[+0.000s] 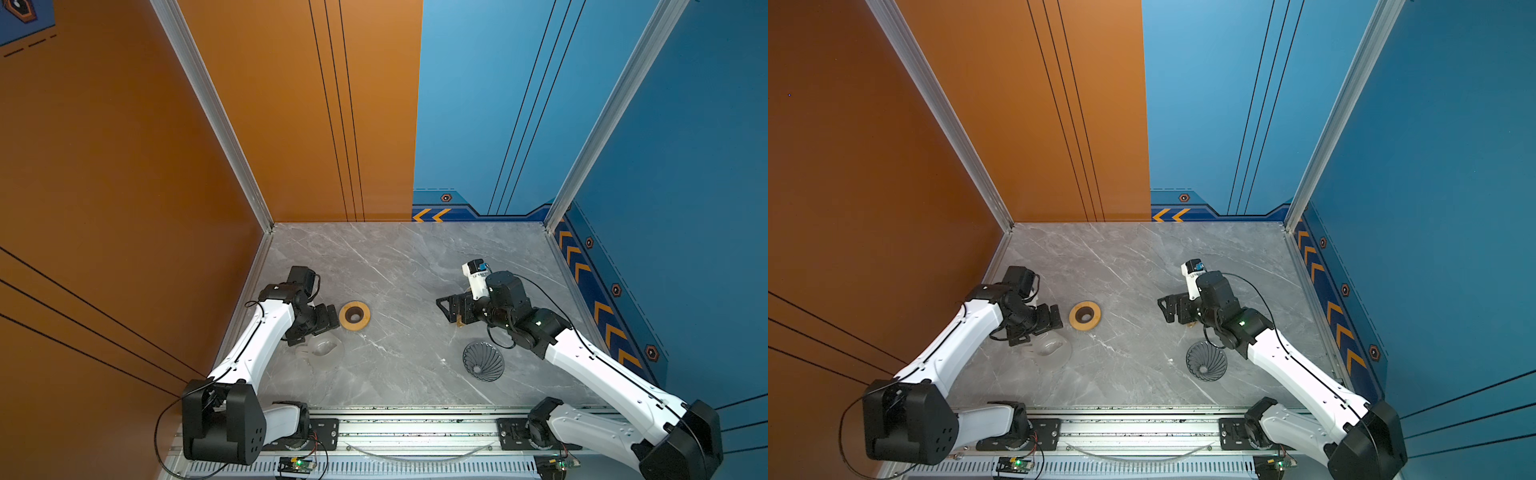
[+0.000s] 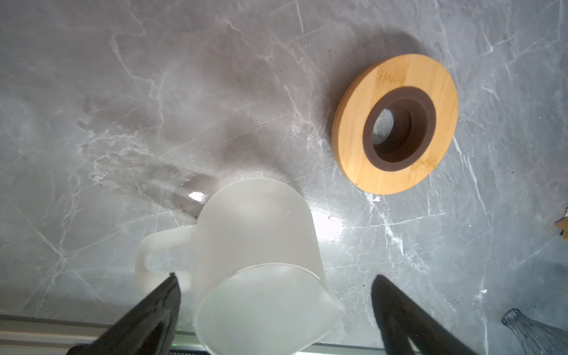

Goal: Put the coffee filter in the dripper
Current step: 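Grasp the frosted white pitcher with the left gripper and lift it, then carry the pitcher with the left gripper toward the bamboo dripper base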

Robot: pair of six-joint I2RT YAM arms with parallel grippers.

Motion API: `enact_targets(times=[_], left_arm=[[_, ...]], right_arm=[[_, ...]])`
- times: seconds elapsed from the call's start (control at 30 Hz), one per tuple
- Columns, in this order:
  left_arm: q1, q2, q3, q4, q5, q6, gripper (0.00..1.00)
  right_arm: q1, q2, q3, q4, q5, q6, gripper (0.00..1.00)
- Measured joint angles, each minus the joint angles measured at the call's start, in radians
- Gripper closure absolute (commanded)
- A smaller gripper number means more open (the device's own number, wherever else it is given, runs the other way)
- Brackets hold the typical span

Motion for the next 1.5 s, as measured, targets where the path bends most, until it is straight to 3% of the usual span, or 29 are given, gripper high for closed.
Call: enact_targets(times=[0.43, 0.8, 1.13, 1.33, 1.5], left_arm=[[-0.028, 0.012, -0.026, -0.012, 0.076, -0.011, 0.02], [-0.227, 0.048, -0.014, 0.001, 0.138, -0.119, 0.02], [-0.381, 0.156, 0.057, 0.164, 0.237, -0.245, 0.02], [-0.433, 0.237, 0.132, 0.272, 0.273, -0.252, 0.02], [-0.439, 0.219, 0.145, 0.269, 0.249, -0.190, 0.02]], right_arm=[[0.000, -0.011, -0.001, -0.005, 0.006, 0.000, 0.00], [0.000, -0.011, -0.008, -0.005, 0.011, 0.001, 0.00], [0.000, -0.014, -0.010, -0.005, 0.011, 0.001, 0.00], [0.000, -0.021, -0.014, -0.005, 0.011, 0.001, 0.00], [0.001, -0.041, -0.017, -0.013, 0.011, 0.000, 0.00]])
